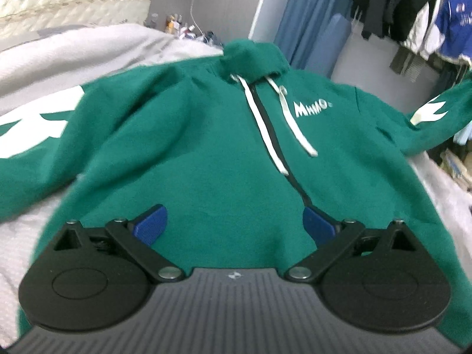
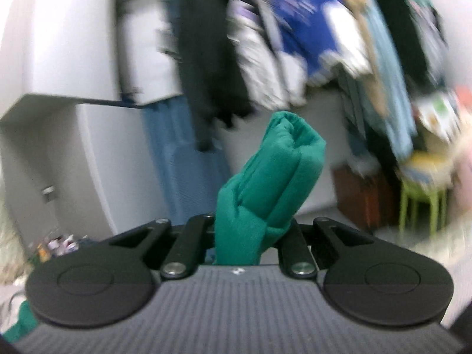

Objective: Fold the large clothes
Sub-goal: 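Pull the sleeve outward with the right gripper to straighten it, then lay the held sleeve across the hoodie front and open the right gripper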

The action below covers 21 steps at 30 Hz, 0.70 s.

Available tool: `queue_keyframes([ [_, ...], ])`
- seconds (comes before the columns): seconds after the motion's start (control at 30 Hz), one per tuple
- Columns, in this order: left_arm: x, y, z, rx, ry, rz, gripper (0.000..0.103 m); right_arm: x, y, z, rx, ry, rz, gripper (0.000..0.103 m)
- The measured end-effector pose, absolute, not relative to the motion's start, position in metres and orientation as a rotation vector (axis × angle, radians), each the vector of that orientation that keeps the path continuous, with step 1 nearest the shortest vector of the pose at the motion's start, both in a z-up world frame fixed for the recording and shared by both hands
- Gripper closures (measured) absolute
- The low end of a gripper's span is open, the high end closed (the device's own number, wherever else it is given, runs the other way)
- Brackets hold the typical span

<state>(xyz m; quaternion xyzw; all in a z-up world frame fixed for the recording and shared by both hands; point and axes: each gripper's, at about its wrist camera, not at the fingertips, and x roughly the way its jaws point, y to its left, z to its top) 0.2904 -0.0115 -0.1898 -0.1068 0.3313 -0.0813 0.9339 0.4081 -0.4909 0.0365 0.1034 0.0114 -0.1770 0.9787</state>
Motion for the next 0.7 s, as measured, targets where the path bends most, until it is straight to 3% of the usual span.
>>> queue_keyframes([
  [0.17, 0.283, 0.015, -0.172, -0.274, 0.627, -0.15, 0.003, 0.395, -0.385, 0.082, 0.099, -0.007, -0.235, 0.088],
  [0.3, 0.279, 0.038, -0.158, -0.292, 0.573, -0.129, 0.003, 0.394, -0.31, 0.084, 0.027, 0.003, -0.15, 0.088],
  [0.5, 0.276, 0.084, -0.149, -0.398, 0.524, -0.094, 0.003, 0.377, -0.204, 0.052, -0.118, 0.03, -0.007, 0.089],
  [0.7, 0.278, 0.129, -0.147, -0.542, 0.483, -0.046, 0.003, 0.347, -0.108, -0.02, -0.32, 0.086, 0.181, 0.089],
])
